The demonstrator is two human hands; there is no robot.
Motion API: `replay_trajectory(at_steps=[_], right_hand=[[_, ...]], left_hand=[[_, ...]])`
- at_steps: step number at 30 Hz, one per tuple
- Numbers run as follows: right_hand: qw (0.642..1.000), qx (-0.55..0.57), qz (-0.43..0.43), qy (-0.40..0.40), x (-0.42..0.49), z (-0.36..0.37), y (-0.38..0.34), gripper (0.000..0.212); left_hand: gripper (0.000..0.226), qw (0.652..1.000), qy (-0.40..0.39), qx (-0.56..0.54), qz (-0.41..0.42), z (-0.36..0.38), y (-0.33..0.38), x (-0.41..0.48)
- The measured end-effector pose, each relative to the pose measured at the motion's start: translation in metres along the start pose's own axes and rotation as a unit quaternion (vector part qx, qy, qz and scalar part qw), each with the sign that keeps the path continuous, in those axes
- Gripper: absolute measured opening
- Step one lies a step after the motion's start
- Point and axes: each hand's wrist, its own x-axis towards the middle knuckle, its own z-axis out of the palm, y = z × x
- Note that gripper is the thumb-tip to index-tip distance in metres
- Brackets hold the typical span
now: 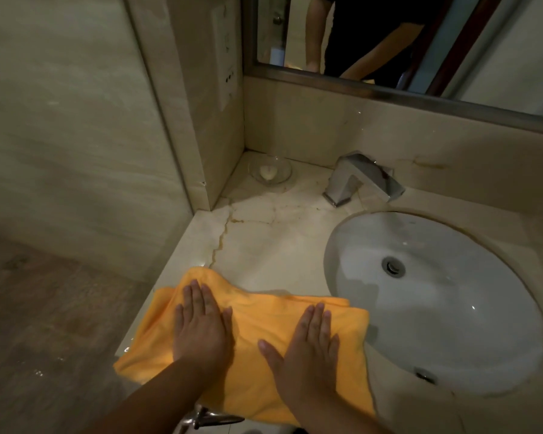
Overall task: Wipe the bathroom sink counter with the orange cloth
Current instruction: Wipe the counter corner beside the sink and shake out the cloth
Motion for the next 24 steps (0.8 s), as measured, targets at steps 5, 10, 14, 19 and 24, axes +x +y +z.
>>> replay_trajectory(at_steps=[5, 10, 14, 19, 24], right_hand=[[0.999, -0.035, -0.027, -0.013, 0.016, -0.008, -0.001, 0.106], [0.985, -0.055, -0.134, 0.090, 0.009, -0.006, 0.024, 0.103], [0.967, -0.080, -0.210, 0.117, 0.005, -0.003, 0.049, 0.087], [0.951, -0.072, -0.253, 0.165, 0.026, 0.004, 0.050, 0.065], [0.938, -0.059, -0.286, 0.188, 0.040, 0.008, 0.044, 0.055]], left_hand=[[0.085, 1.000, 0.014, -0.004, -0.008, -0.001, -0.002, 0.006], [0.097, 0.966, 0.075, -0.088, -0.233, 0.000, 0.015, -0.021], [0.089, 0.952, 0.054, -0.114, -0.278, 0.002, 0.027, -0.018], [0.060, 0.953, 0.078, -0.127, -0.264, 0.006, 0.029, -0.005], [0.053, 0.956, 0.089, -0.123, -0.250, 0.006, 0.031, 0.010]])
